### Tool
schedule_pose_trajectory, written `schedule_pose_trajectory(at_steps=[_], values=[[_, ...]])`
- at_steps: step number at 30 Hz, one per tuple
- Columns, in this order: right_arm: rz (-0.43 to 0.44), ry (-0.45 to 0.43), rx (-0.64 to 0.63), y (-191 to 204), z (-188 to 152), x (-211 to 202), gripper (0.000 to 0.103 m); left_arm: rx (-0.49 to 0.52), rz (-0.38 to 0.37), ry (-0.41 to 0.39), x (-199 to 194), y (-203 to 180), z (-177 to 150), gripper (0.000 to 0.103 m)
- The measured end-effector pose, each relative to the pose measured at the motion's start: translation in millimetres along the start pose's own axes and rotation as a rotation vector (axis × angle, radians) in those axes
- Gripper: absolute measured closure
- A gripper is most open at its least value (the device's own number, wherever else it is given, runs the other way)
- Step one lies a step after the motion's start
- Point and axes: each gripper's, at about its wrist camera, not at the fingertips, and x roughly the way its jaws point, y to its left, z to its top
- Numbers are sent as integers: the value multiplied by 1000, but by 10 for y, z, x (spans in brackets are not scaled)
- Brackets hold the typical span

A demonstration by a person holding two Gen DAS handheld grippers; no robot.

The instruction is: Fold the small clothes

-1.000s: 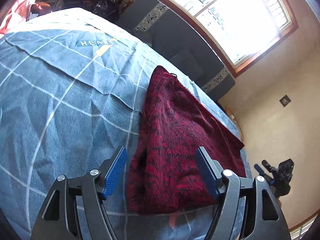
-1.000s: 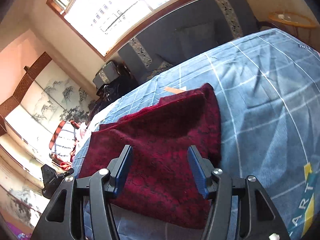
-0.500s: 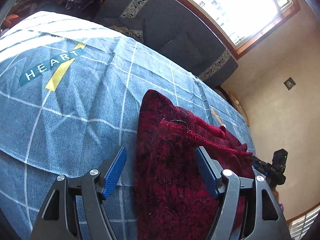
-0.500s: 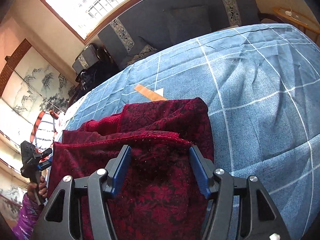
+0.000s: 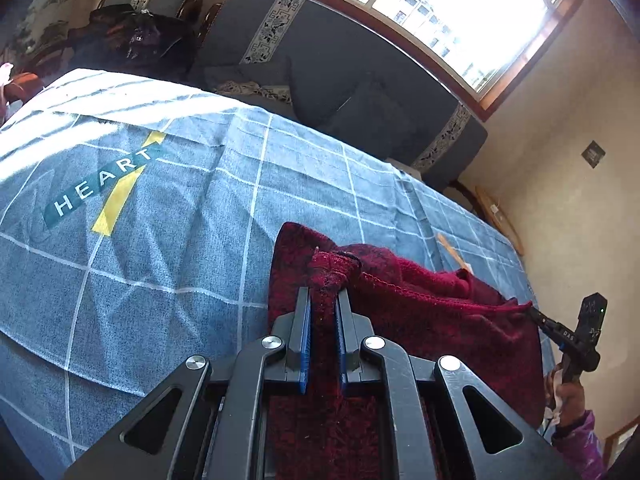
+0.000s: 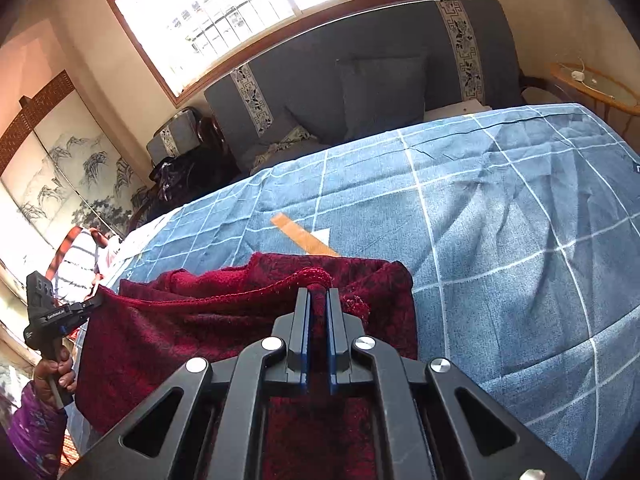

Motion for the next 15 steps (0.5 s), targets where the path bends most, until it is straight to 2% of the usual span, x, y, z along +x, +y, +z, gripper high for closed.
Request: schedule_pose_trajectory(at_steps=[2,5,6,7,8,9,11,12,15], values=[[-56,34,-21,-39,-77,165,97,-25,-8,18,78,66,-63,92],[-47,58,-4,-99,-170,270,96,-63,-42,5,21,141,-97,85],[-34,57,10,-114,-157,252,92,-80,-58,-1,-32,162,-90,75],[-16,60,30,-130,-134,220,90,-100,-72,-3,-102,188,-78,60],[-19,60,52,-141,-107,167,87,-118,-89,-16,-187,213,-67,54],[-30,49,70,-141,-82,89,80,-130,-110,-43,-290,235,-52,51],[-49,-12,77,-76,-61,-149,77,-123,-123,-63,-472,248,-40,43],[-40,-41,63,0,-63,-276,77,-117,-129,-49,-527,249,-47,37],[12,-72,-35,363,-141,-525,77,-91,-163,22,-591,236,-148,36]])
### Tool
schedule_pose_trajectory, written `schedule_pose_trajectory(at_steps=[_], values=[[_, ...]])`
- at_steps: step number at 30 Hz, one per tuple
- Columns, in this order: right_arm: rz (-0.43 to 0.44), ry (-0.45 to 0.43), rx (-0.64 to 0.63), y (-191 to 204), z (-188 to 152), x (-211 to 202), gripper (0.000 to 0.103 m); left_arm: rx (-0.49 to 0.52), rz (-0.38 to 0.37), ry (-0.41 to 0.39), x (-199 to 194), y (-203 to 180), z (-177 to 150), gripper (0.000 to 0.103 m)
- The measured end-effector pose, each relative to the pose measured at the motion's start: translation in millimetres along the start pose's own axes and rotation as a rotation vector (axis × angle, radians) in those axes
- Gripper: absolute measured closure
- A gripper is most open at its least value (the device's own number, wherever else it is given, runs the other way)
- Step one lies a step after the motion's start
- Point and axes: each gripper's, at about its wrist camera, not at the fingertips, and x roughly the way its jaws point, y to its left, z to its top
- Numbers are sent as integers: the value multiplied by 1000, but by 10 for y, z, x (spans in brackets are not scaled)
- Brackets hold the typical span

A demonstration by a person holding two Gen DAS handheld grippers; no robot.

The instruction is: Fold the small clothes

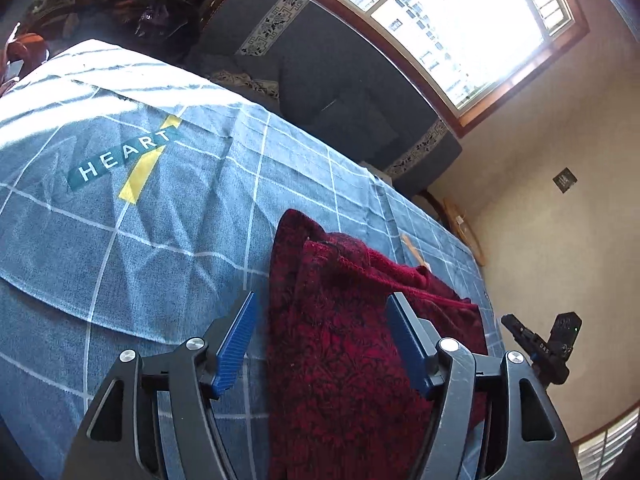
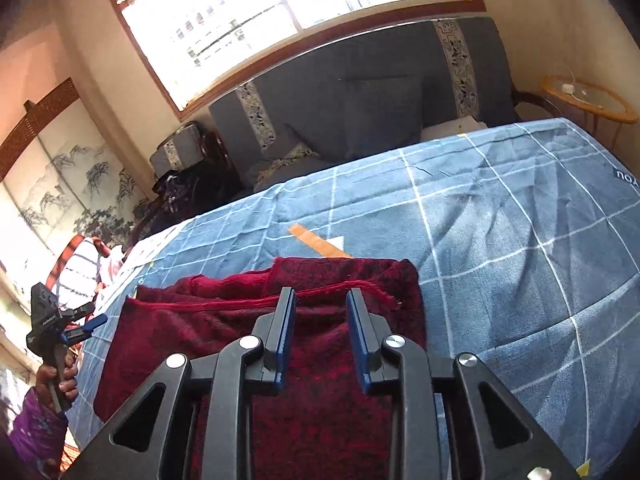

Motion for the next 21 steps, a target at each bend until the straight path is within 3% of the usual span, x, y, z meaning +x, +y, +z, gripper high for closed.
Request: schedule_pose_trajectory(at_steps=[3,5,7,9,10,11,14,16,21], values=[[7,39,-118,315,-76,68,77,3,-13,79,33,11,-197,36],[-33,71,-154,398,-98,239,77,27,4,109,64,-8,-352,36],[-67,122,-148,361,-104,500,77,40,27,132,98,-21,-497,36],[-120,237,-91,194,-168,856,76,46,43,154,123,-47,-612,36],[-95,277,-42,91,-200,979,76,59,69,152,120,-74,-653,36],[-66,234,-3,39,-187,944,76,78,100,149,110,-112,-686,36],[-55,249,80,19,-124,846,73,149,233,118,69,-256,-760,36],[-62,187,57,167,-125,636,69,206,313,84,32,-372,-796,36],[89,114,-59,799,-309,275,50,345,478,9,-7,-634,-870,31]])
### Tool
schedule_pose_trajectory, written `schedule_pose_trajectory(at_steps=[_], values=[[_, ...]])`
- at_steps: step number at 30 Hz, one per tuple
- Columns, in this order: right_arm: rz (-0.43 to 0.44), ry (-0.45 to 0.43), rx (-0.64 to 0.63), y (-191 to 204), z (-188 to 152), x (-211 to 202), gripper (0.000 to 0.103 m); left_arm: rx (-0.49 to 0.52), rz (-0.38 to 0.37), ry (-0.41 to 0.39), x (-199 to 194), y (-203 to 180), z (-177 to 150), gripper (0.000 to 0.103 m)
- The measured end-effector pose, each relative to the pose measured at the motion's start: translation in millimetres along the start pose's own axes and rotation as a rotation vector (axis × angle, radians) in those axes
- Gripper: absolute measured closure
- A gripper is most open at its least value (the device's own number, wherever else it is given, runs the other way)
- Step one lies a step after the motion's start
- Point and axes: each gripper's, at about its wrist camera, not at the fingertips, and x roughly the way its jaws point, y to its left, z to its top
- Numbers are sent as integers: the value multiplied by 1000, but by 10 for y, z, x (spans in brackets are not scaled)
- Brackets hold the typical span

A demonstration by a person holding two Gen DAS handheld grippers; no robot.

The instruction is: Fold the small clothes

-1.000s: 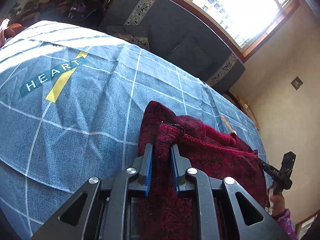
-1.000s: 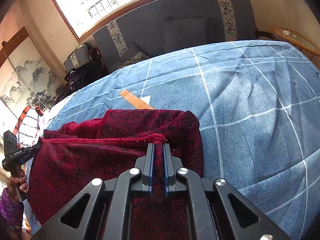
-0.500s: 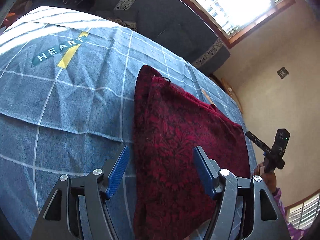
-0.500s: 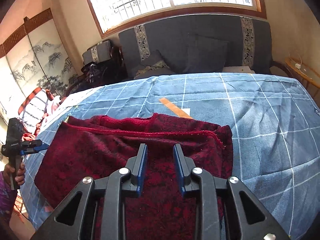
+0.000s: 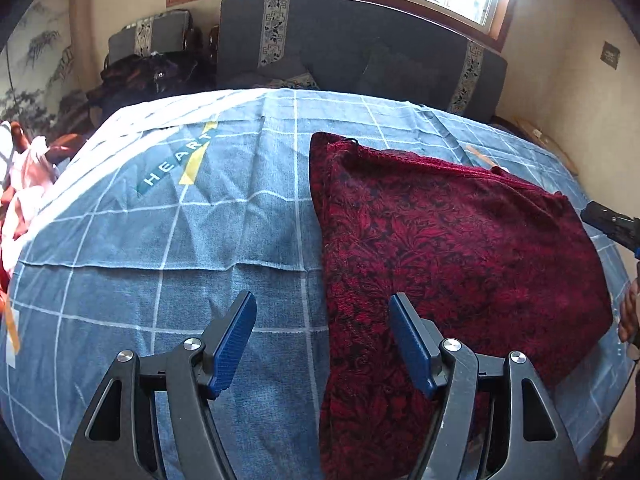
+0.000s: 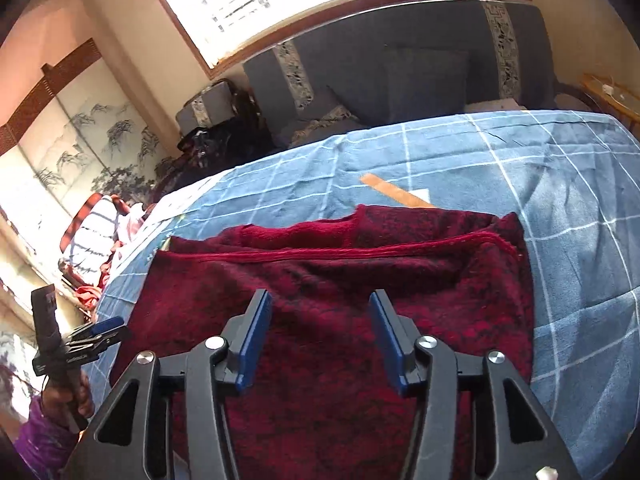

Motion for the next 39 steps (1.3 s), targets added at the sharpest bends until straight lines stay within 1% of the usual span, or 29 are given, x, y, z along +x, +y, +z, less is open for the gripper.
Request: schedule_pose_trajectory(at_steps=[1,3,6,8,10,14,16,18,20,21,22,23,25,26,29,30,32,35,37,39], values=[[23,-4,-30,144,-52,-5,50,18,25,-10,-14,-35,3,28],[43,-4,-95,420,-146,41,50,46,67,-24,-27,-68,12,25],[39,40,-179,744,-285,233,50,68,104,-27,29,-76,44,25],[28,68,-211,883,-381,387,50,78,120,-30,38,-90,27,25],[24,81,-225,967,-461,509,50,86,137,-34,58,-88,16,24],[-34,91,-261,1037,-558,747,50,108,172,-28,125,-127,16,23],[-64,101,-285,1047,-614,857,49,122,185,-24,159,-144,11,22],[-82,89,-307,1060,-649,901,42,131,194,-18,199,-150,9,21],[-84,87,-321,1086,-683,930,36,126,183,-10,233,-134,16,20],[-83,88,-333,1099,-698,942,32,118,162,-3,246,-116,24,19],[-77,92,-340,1106,-700,946,31,105,122,7,263,-81,39,19],[-66,94,-337,1099,-694,946,29,86,62,20,283,-40,56,19],[-32,95,-322,1057,-678,946,27,36,-75,48,340,61,94,19],[-12,96,-314,1031,-668,942,25,10,-156,67,389,126,116,19],[21,90,-294,978,-674,922,23,-52,-409,144,574,296,188,19],[31,89,-291,967,-674,917,21,-60,-467,154,606,332,216,19],[55,90,-286,955,-663,911,18,-65,-535,176,678,380,277,19],[86,86,-273,901,-673,884,16,-100,-618,206,811,444,354,19],[113,81,-255,870,-663,869,15,-100,-640,234,915,443,400,20],[141,74,-228,842,-644,855,15,-99,-668,230,947,412,434,20]])
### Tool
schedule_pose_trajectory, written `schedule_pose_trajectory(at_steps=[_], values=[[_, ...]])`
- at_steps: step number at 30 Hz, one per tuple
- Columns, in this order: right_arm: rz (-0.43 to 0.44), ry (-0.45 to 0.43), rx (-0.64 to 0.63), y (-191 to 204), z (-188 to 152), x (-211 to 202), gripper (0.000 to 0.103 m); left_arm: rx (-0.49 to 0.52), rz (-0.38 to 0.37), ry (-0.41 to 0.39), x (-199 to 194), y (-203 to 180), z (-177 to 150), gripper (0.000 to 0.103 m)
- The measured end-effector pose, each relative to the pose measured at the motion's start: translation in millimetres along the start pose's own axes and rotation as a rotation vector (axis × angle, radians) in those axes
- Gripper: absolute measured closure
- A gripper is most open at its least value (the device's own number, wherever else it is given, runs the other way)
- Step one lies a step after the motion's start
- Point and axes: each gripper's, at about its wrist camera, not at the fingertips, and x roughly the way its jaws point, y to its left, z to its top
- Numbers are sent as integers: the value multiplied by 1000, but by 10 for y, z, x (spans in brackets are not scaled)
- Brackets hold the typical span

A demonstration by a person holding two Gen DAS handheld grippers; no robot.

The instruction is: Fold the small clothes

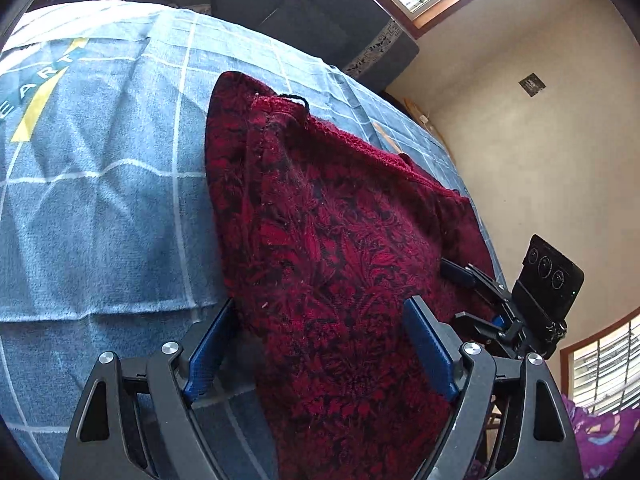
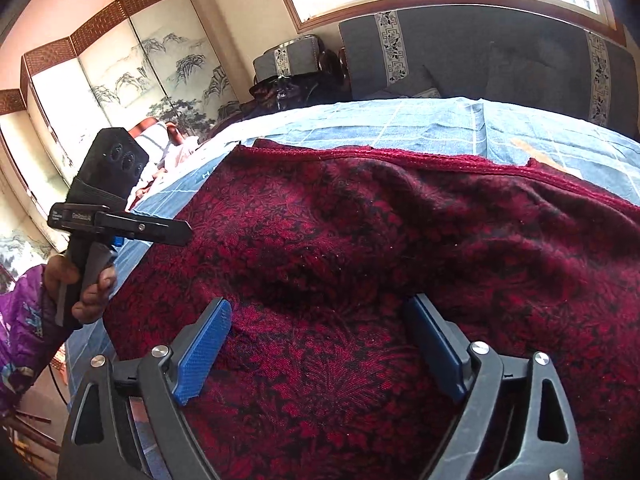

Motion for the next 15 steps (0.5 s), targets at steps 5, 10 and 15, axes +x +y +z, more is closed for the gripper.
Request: schedule_pose_trajectory(at_steps=[5,10,15], values=[[22,-13,21,-29,-19,-23,15,21,-18,-7,104,-15,128,20],[16,-16,19,-31,-49,-36,15,23,-1,11,127,-37,168,20],[36,-24,38,-73,-36,-37,15,95,88,54,198,-190,174,20]])
